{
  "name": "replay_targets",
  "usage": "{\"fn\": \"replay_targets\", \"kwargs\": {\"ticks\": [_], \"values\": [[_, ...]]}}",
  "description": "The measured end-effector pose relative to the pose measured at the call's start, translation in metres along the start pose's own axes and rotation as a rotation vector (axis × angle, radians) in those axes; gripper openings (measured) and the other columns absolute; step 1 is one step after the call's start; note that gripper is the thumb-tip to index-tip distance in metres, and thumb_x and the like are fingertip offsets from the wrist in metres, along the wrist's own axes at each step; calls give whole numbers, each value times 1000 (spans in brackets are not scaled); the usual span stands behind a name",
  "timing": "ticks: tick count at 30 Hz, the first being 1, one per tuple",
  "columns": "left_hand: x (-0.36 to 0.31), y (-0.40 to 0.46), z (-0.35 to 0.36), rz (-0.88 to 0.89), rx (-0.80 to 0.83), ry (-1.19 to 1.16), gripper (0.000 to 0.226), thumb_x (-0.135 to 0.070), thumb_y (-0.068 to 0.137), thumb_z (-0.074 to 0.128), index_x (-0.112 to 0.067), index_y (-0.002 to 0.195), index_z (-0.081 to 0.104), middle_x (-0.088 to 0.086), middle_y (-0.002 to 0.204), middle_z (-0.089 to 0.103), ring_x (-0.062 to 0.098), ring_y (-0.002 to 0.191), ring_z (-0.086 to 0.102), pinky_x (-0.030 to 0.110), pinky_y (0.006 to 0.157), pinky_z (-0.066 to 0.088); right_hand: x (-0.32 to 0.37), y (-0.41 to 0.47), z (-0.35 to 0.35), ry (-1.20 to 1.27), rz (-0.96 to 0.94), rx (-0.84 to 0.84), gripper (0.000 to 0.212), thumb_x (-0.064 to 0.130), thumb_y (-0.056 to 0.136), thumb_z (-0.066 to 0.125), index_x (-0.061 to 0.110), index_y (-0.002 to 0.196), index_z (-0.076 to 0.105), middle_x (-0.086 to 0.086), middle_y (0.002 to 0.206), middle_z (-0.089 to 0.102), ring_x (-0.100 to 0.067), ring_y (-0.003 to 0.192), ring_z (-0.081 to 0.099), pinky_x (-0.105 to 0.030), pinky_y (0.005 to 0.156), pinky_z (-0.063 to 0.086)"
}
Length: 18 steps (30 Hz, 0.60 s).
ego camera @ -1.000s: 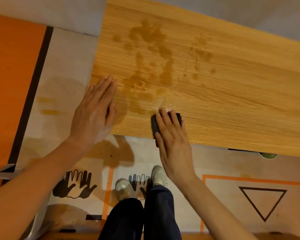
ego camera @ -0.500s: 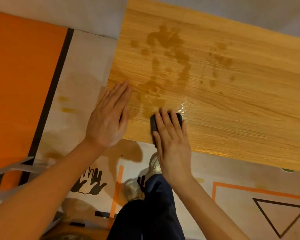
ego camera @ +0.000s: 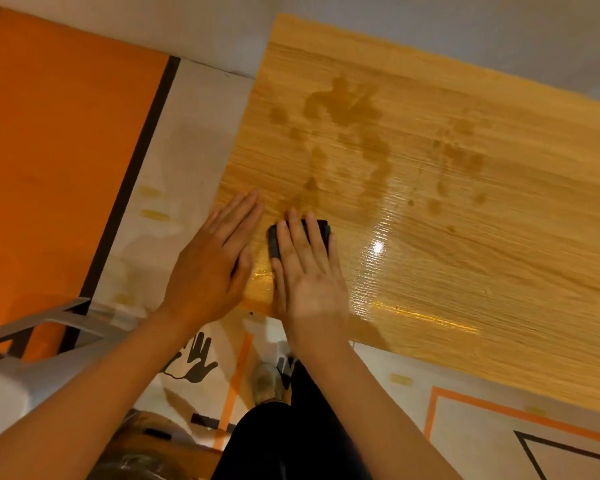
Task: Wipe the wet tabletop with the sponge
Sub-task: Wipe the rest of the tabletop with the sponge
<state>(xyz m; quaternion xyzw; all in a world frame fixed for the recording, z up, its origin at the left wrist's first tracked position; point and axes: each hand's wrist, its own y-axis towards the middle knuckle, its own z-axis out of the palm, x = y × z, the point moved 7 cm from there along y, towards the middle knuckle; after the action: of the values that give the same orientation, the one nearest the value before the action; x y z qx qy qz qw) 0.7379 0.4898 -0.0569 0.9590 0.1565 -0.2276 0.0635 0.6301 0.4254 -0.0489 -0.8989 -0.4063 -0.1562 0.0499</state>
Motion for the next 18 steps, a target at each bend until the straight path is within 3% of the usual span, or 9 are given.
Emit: {"fn": "replay_targets", "kwargs": {"ticks": [3,5,8,10,14,18], "values": [[-3,-2,-2,5,-13,-20,53,-21,105,34,-4,155,36,9,166,29,20,156,22,37,128,15,-29,7,-11,3,-8,52,49,30,103,26,10,146,40,-7,154,35,-20,145,23,-40,120,9],[-6,-1,-4,8,-23,-23,52,-17,104,37,-3,154,38,10,165,31,22,156,23,37,128,17,-71,-10,-32,-31,4,2,49,29,104,25,6,144,41,-9,153,37,-22,144,26,-41,119,14],[-5,-1,-6,1,-34,-27,52,-15,103,38,-4,153,39,10,164,33,23,155,26,35,128,17,-125,-25,-53,-27,195,-33,50,25,103,27,4,147,35,-11,155,32,-21,146,18,-41,120,11],[-4,-1,-7,-1,-40,-32,52,-16,102,39,-5,153,39,11,164,34,25,154,28,35,128,18,-116,-19,-54,-9,260,-87,49,22,102,30,4,147,34,-12,156,30,-25,147,17,-42,121,10],[-2,-2,-5,-11,-29,-46,53,-19,102,39,-4,153,39,12,164,33,25,154,29,40,128,20,-44,22,-26,69,58,-45,49,18,102,46,6,148,33,-13,156,30,-29,147,20,-46,121,13],[-3,-2,-6,5,-44,-37,52,-17,101,40,1,150,42,16,161,36,30,151,34,49,125,26,-37,38,-18,122,-63,64,46,25,105,37,10,148,33,-7,157,28,-22,149,15,-40,122,7]]}}
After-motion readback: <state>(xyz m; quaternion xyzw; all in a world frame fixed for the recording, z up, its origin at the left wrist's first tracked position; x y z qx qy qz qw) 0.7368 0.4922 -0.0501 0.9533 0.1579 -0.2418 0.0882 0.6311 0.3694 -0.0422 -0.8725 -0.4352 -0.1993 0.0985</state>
